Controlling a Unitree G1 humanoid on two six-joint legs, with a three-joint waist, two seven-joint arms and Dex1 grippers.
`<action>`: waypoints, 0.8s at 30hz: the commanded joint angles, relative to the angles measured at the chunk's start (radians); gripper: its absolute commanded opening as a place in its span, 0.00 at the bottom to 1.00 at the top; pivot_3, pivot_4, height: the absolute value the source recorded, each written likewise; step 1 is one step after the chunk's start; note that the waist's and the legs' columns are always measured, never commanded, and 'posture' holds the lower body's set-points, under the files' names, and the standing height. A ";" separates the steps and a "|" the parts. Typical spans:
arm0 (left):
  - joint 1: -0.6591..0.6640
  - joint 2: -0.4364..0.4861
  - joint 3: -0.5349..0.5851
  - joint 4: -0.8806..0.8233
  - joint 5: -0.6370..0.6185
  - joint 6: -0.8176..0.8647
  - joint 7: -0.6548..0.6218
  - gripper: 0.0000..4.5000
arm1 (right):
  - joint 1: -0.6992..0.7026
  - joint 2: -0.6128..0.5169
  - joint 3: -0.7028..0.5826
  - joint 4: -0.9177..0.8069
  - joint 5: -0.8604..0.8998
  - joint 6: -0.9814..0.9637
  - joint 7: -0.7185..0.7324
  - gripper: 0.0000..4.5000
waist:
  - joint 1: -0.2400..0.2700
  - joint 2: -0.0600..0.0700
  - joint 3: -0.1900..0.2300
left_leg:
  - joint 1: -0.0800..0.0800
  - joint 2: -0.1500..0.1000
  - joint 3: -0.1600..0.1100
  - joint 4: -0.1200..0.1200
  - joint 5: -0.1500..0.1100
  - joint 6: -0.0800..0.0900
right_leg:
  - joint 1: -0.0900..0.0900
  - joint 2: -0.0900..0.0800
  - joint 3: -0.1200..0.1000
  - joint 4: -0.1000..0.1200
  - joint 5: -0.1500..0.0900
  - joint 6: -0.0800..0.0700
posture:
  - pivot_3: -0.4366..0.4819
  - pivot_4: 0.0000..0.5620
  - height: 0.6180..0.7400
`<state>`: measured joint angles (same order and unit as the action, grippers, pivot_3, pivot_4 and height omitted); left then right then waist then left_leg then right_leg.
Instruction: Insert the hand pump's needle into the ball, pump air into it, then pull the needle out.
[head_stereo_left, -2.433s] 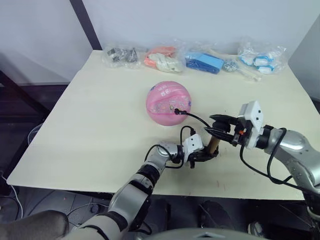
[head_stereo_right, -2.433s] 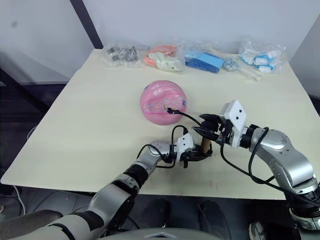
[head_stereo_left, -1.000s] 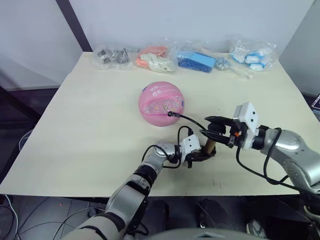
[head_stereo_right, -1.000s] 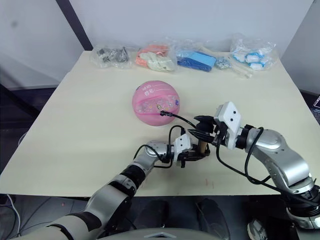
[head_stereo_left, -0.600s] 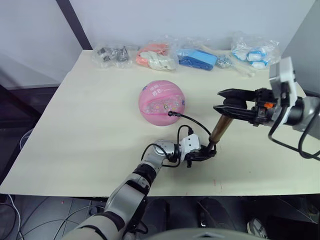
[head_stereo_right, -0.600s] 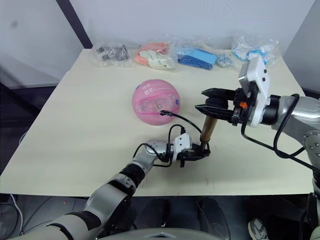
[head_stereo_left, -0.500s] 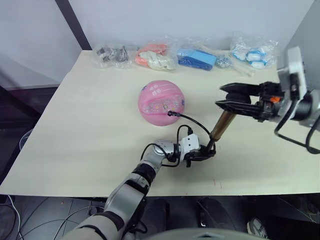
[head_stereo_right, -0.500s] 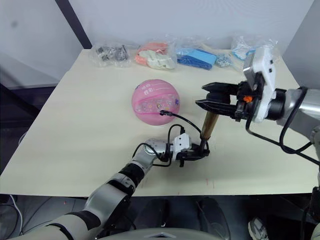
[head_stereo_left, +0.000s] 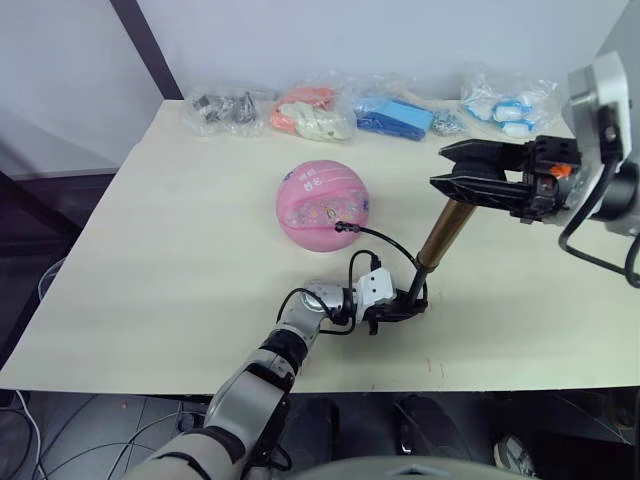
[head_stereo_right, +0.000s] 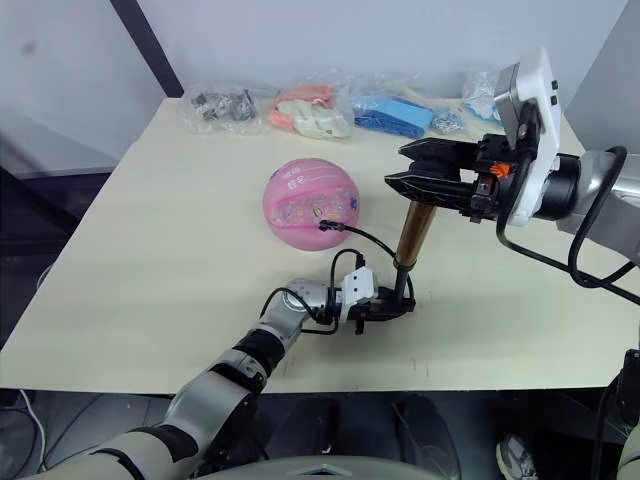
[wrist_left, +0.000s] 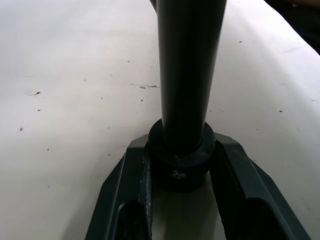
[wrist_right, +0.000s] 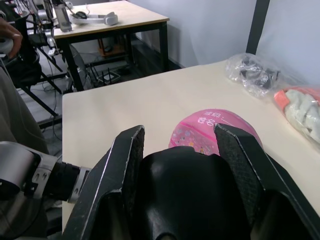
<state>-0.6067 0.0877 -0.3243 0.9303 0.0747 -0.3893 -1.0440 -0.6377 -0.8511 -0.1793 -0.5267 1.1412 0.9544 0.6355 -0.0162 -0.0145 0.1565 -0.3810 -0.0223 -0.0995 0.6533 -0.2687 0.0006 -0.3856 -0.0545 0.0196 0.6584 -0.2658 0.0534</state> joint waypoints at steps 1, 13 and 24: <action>0.033 0.025 -0.010 0.034 0.029 0.035 0.009 0.25 | 0.104 0.032 0.090 -0.046 -0.107 -0.055 0.013 0.39 | 0.000 0.000 0.000 | 0.000 0.000 0.000 0.000 0.000 0.000 | 0.000 0.000 0.000 0.000 0.000 0.000 | 0.48 0.27 0.99; 0.045 0.017 -0.008 0.009 0.020 0.039 0.023 0.25 | 0.354 0.167 0.369 0.053 -0.544 -0.362 0.066 0.39 | -0.003 -0.005 -0.006 | 0.005 0.001 0.000 0.001 0.000 0.000 | 0.004 0.002 0.000 0.002 0.000 0.000 | 0.48 0.27 0.99; 0.030 -0.007 -0.011 0.022 0.021 0.046 0.037 0.25 | 0.384 0.231 0.347 0.118 -0.623 -0.460 0.112 0.39 | 0.000 -0.005 -0.007 | 0.011 0.001 0.001 0.000 0.000 0.000 | 0.010 0.002 0.001 0.002 -0.001 0.001 | 0.48 0.27 0.99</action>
<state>-0.5856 0.0820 -0.3239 0.9196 0.0767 -0.3761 -1.0072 -0.2658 -0.6098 0.1623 -0.4310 0.5177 0.4477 0.7332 -0.0165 -0.0196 0.1498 -0.3697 -0.0216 -0.0991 0.6536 -0.2687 0.0004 -0.3761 -0.0522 0.0205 0.6601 -0.2663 0.0543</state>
